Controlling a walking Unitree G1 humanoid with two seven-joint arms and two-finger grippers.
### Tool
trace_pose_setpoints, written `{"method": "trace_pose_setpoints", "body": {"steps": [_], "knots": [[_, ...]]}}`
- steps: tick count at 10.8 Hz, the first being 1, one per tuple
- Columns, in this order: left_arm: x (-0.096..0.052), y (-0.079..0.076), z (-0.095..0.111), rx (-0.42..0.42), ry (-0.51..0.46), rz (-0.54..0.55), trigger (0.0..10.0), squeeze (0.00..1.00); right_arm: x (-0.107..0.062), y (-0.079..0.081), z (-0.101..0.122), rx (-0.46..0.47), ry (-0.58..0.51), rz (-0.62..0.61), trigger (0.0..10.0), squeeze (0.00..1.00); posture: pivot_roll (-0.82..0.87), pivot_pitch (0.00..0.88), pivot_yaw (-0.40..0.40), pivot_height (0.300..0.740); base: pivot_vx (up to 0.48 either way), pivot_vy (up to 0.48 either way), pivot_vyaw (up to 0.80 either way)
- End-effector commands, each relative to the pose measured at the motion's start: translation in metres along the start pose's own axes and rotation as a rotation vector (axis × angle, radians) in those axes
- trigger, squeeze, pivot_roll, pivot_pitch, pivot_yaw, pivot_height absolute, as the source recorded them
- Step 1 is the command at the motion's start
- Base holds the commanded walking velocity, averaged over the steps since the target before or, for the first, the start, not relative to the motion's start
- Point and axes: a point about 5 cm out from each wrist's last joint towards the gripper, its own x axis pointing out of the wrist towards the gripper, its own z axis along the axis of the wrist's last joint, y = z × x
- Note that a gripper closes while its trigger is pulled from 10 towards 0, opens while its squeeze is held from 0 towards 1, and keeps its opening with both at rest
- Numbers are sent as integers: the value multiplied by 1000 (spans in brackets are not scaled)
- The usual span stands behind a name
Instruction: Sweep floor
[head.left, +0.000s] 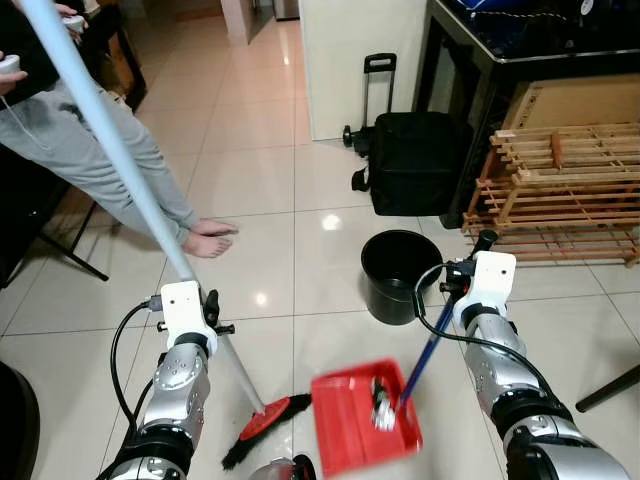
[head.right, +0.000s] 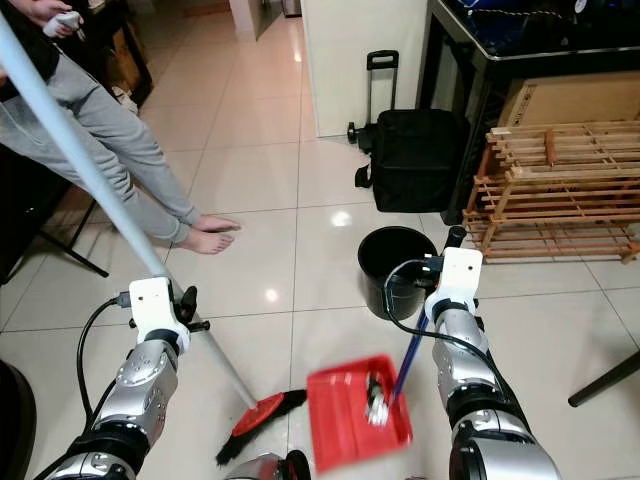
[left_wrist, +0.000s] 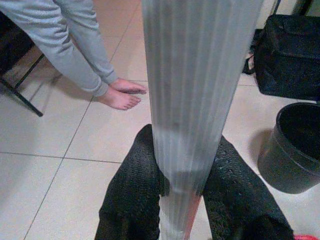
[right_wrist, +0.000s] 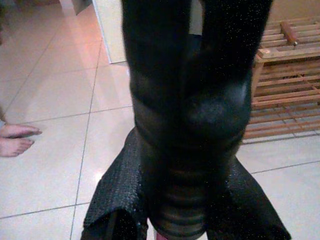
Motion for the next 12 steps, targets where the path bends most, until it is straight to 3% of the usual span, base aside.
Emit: {"method": "trace_pose_setpoints", "body": {"steps": [1,4,12], "knots": [[4,4,9,-13,-40,19,10000,0,5,4,12,11,-51,8,10000,0,-165,54,125,740,0,0,0],[5,5,13,-24,-56,17,10000,0,6,0,16,23,-67,-19,10000,0,-164,57,125,740,0,0,0],[6,6,13,-20,-64,22,10000,0,6,-4,16,19,-63,-30,10000,0,-166,57,127,740,0,0,-800]]}}
